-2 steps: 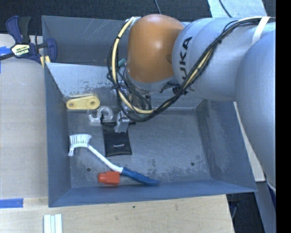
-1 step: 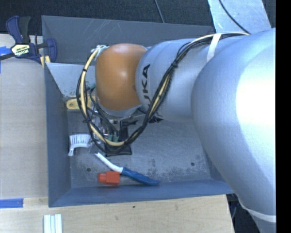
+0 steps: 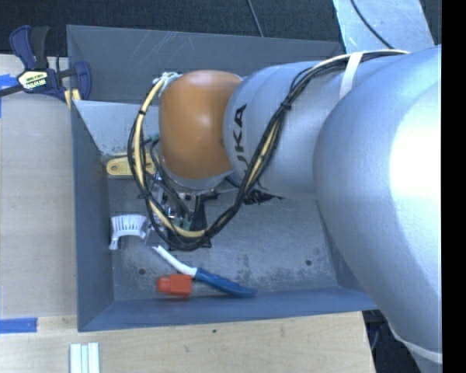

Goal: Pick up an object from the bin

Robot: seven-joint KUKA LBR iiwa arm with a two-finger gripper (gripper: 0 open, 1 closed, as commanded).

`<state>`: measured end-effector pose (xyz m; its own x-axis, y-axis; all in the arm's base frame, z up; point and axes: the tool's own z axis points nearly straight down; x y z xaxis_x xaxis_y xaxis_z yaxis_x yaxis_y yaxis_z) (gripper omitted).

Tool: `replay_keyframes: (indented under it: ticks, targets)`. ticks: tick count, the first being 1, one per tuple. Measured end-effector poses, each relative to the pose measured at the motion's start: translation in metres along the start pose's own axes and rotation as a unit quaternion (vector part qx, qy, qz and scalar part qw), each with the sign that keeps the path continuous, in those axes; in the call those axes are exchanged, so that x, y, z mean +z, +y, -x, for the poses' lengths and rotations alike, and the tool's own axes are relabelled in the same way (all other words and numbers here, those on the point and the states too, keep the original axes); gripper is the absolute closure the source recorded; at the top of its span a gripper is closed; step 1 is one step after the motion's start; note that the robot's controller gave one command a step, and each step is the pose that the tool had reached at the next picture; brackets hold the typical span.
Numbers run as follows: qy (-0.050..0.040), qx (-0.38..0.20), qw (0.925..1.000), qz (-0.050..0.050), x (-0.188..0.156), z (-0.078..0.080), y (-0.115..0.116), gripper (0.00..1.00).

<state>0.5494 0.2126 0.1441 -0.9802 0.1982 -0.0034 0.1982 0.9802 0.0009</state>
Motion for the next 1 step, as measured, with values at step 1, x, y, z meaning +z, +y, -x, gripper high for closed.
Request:
replay_keyframes:
  ticks: [1]
  targets:
    - [0.0022, 0.113, 0.9936, -0.001, 0.0258, -0.0034, -0.0052, 0.0]
